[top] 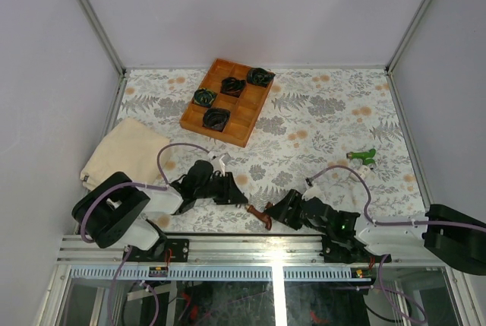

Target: Install the water faucets

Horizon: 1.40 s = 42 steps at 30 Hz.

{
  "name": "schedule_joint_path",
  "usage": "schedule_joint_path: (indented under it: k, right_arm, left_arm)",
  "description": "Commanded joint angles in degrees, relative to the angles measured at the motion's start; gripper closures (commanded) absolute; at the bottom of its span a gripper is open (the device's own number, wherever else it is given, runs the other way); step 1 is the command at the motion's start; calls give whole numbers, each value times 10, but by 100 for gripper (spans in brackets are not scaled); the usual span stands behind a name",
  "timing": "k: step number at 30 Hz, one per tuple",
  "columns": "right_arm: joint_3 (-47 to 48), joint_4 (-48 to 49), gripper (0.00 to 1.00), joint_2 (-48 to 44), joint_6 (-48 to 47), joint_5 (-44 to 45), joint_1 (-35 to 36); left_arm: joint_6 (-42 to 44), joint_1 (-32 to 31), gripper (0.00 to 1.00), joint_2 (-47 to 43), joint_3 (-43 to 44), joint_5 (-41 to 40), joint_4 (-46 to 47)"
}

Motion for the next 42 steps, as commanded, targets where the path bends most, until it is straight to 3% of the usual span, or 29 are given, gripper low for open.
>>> schedule_joint_path:
  k: [1,9,15,24,32,42]
  right_arm:
    - [18,-37,37,40,-23,-29,1]
    - [24,97,41,169,-4,-37,1]
    - [19,147,44,233,19,-20,1]
    - [32,60,40,200,-1,-2,1]
    - [35,8,38,159,-11,6,1]
    - [43,31,36,170,-23,-24,1]
  left_arm:
    - [-1,3,100,14,-3,59,79]
    - [-28,5,100,6,-29,74,120]
    - [-27,5,100,-22,-48,45,91]
    - [1,5,100,-152,-55,-35,-63]
    - [1,5,100,-179,-80,2,-70]
    - [-13,5,100,-182,-96,32,-29]
